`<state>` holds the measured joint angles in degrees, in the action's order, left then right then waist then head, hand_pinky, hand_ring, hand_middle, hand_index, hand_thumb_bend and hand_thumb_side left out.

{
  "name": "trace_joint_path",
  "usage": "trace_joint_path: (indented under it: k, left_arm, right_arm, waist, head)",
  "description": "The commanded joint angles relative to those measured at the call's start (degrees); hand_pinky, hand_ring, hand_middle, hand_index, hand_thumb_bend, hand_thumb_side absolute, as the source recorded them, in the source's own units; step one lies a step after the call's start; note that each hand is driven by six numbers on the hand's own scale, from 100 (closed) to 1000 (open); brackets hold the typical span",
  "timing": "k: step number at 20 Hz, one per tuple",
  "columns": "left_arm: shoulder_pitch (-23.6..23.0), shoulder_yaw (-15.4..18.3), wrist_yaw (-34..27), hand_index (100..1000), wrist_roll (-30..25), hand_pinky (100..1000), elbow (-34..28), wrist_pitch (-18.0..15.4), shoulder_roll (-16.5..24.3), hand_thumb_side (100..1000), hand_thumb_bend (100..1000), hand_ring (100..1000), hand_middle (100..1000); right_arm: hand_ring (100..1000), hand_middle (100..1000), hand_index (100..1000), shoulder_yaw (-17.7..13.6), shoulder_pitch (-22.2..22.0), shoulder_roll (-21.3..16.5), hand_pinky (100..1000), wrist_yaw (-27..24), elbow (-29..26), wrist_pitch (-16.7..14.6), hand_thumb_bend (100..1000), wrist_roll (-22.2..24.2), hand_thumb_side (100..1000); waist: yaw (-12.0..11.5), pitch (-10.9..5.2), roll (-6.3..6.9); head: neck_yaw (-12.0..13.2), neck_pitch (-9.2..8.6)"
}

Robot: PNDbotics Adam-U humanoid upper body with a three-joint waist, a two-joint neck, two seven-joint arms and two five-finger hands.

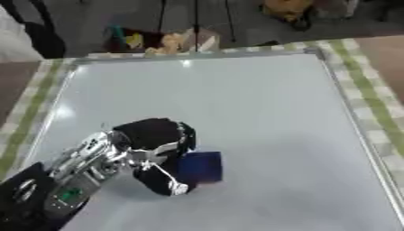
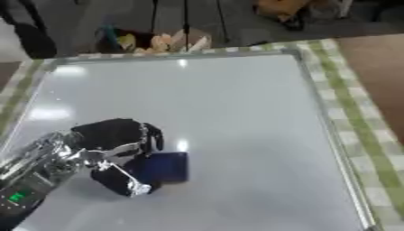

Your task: Wipe the whiteboard clean with a brush.

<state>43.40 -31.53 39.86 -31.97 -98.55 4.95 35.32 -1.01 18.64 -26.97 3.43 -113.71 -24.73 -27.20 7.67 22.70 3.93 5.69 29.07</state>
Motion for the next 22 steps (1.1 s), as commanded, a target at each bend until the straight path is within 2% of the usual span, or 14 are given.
trace_joint_path:
  k: [1, 12, 15, 22]
  left_arm:
    - [0.5, 0.3, 0.1, 180, 1.2, 443, 0.0, 0.2, 0.4, 410, 284, 641, 680]
    - [0.5, 0.2, 0.2, 178, 2.4, 438, 1.0, 0.3, -0.1, 397, 289, 639, 681]
    - [0.5, 0.2, 0.2, 176, 2.7, 430, 1.1, 0.3, -0.1, 399, 275, 628, 640]
    - [0.7, 0.2, 0.1, 175, 2.6, 426, 1.2, 0.4, -0.1, 397, 266, 625, 616]
  right_arm:
    - [668, 550, 781, -0.2, 0.4, -0.6, 721, 0.1, -0.9, -0.1, 100, 0.4, 794]
    - [668, 549, 782, 0.0, 0.5, -0.2, 722, 0.1, -0.9, 0.0, 100, 0.7, 797]
    - [669, 549, 782, 0.0, 0.4, -0.2, 723, 0.2, -0.9, 0.0, 100, 0.8, 798]
    - [670, 549, 783, 0.0, 0.4, -0.2, 724, 0.0, -0.9, 0.0, 100, 0.8, 799]
  waist:
    - [-0.1, -0.95, -0.37]
    - [-0.1, -0.78, -0.43]
    - [-0.1, -0.8, -0.44]
    - [-0.1, -0.87, -0.41]
  head:
    - [-0.1, -0.62]
    - [-0.1, -0.72]
    - [-0.1, -0.74]
    - [0.0, -0.92]
